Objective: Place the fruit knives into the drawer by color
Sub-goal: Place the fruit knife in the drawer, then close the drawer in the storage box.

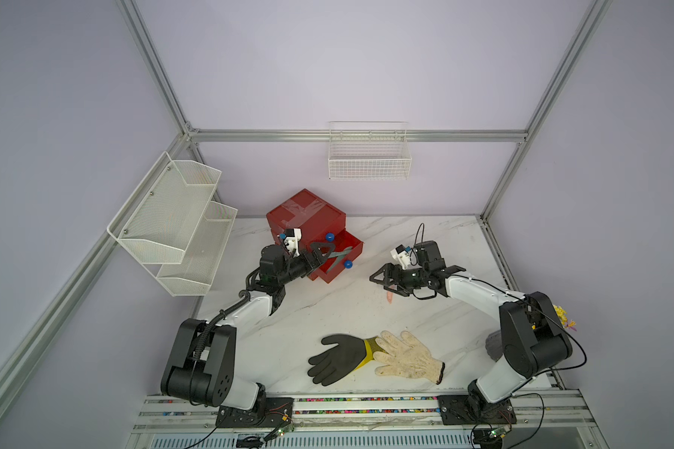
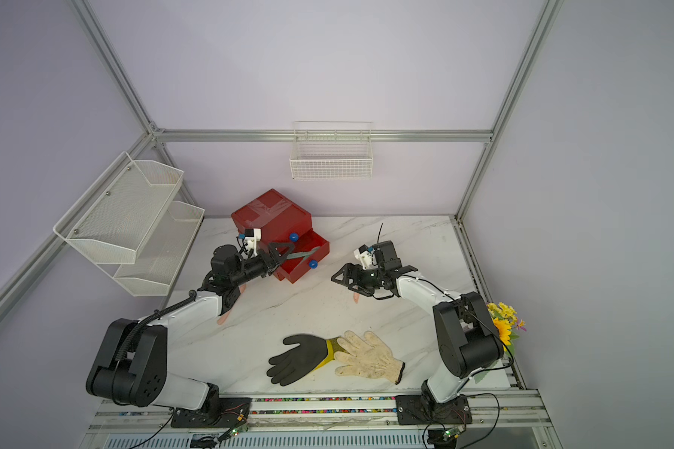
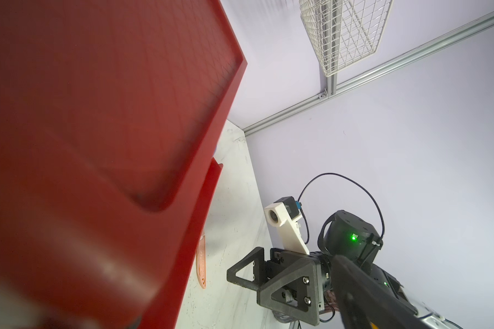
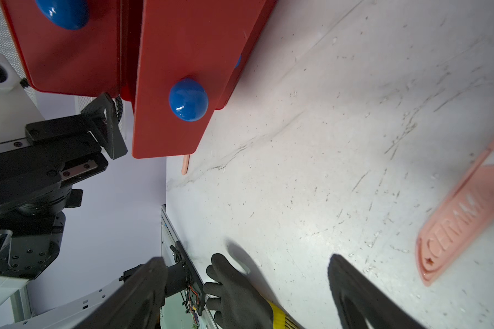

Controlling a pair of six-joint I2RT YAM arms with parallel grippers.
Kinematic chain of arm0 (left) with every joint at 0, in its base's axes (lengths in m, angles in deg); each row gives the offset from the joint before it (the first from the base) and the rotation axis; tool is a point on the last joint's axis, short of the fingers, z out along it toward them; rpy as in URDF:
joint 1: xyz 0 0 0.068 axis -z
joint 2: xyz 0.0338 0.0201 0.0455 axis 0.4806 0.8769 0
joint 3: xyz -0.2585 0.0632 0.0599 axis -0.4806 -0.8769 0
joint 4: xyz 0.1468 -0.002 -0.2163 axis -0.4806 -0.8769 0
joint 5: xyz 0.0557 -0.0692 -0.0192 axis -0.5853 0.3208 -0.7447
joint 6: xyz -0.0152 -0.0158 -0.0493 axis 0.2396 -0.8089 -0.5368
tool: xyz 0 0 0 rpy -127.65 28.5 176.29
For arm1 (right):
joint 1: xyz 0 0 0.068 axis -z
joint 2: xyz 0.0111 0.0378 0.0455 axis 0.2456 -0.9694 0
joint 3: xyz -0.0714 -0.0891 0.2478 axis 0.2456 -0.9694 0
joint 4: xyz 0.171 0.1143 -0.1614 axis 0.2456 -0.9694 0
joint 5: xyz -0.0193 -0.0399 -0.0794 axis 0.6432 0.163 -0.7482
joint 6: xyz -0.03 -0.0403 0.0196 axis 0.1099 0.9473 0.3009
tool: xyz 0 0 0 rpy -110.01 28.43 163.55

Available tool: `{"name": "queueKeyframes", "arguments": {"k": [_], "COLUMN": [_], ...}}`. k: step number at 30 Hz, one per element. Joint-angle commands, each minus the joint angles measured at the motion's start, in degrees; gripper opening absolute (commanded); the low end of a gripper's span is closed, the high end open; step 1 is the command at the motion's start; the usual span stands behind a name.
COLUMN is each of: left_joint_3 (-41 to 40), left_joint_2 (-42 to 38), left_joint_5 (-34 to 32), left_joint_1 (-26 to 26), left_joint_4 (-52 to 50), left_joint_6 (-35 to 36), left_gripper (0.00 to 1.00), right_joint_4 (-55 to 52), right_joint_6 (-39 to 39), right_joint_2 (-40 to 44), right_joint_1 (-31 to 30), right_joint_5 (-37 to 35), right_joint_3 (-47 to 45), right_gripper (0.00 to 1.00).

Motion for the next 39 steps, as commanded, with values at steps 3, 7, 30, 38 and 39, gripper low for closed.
{"name": "queueKeyframes", "arguments": {"k": [3,7,30,38,39], "left_joint_3": [12.09,27.2,47.29,44.82,44.83], "left_joint_2": [-4.97,-3.31,24.2,24.69,24.76], "left_joint_5": [0.04,-4.28,0.64,2.21,2.39], "left_joint_1": [-0.36,-0.7,-6.67,-8.01,-8.01], "left_joint_4": [-11.07,-30.31,-43.38,-41.06,-40.96], "left_joint_6": [7.54,16.71,20.47,18.27,18.23], "left_gripper": [1.0,0.98,0.0,0.0,0.0], "right_joint_4": [2.57,6.56,21.67,23.4,23.87], "right_joint_6": [-1.39,-5.97,-23.2,-25.17,-25.97], "right_joint_2": [-0.69,-1.77,-16.74,-27.16,-28.7], "right_joint_1": [0.24,0.26,-0.74,-4.87,-5.37], "right_joint_5": [0.3,1.75,6.1,6.36,6.45], "right_joint_3": [0.59,1.31,14.28,26.0,27.63], "right_gripper": [0.92,0.75,0.0,0.0,0.0]}}
